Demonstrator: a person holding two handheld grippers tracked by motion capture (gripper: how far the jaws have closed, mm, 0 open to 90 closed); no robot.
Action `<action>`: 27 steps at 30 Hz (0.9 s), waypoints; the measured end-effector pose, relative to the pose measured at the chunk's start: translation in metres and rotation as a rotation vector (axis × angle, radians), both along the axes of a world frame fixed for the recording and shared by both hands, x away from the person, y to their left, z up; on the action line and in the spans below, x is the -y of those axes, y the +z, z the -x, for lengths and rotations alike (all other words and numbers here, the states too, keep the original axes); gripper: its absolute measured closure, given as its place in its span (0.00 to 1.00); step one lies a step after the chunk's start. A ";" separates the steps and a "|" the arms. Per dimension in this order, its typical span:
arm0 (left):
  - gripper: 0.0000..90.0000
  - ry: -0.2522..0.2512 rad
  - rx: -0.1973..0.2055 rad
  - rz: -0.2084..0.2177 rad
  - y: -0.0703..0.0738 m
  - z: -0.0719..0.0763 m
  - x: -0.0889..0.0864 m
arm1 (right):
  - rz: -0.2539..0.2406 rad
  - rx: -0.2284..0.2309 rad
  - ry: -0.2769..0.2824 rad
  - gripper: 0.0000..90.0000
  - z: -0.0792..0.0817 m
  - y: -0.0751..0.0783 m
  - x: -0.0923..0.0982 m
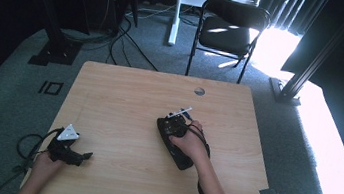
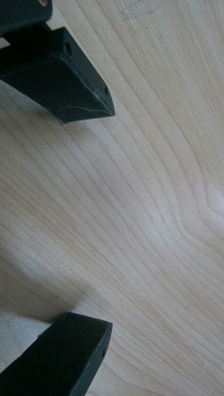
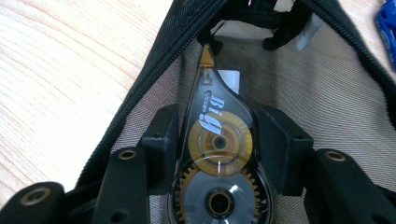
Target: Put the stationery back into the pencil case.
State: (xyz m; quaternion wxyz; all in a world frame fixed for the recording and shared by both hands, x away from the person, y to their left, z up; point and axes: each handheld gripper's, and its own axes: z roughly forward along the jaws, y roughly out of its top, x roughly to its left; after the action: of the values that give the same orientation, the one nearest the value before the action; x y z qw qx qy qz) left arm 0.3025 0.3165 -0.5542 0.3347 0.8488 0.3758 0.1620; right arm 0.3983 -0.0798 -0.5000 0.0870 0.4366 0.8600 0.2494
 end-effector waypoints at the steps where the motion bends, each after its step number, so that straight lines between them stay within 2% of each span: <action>1: 0.02 0.000 0.000 0.000 0.000 0.000 0.000 | 0.001 0.004 0.012 0.55 0.000 0.001 0.001; 8: 0.02 0.000 0.000 0.000 0.000 0.000 0.000 | -0.002 0.005 0.026 0.52 0.002 0.004 0.001; 17: 0.02 0.000 0.000 0.000 0.000 0.000 0.000 | -0.043 0.039 0.020 0.52 0.003 0.017 0.009; 23: 0.02 0.000 0.000 0.000 0.000 0.000 0.000 | -0.105 0.089 0.017 0.51 0.006 0.036 0.021; 25: 0.02 0.000 0.000 0.000 0.000 0.000 0.000 | -0.129 0.112 0.012 0.52 0.007 0.043 0.025; 26: 0.02 0.000 0.000 0.000 0.000 0.000 0.000 | -0.146 0.141 0.012 0.52 0.007 0.050 0.031; 27: 0.02 0.000 0.000 0.000 0.000 0.000 0.000 | -0.146 0.141 0.012 0.52 0.007 0.050 0.031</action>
State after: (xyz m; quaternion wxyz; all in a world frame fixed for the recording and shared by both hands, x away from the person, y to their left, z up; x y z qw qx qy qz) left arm 0.3025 0.3165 -0.5542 0.3346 0.8489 0.3756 0.1622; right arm 0.3913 -0.1106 -0.4501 0.1139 0.4177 0.8340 0.3419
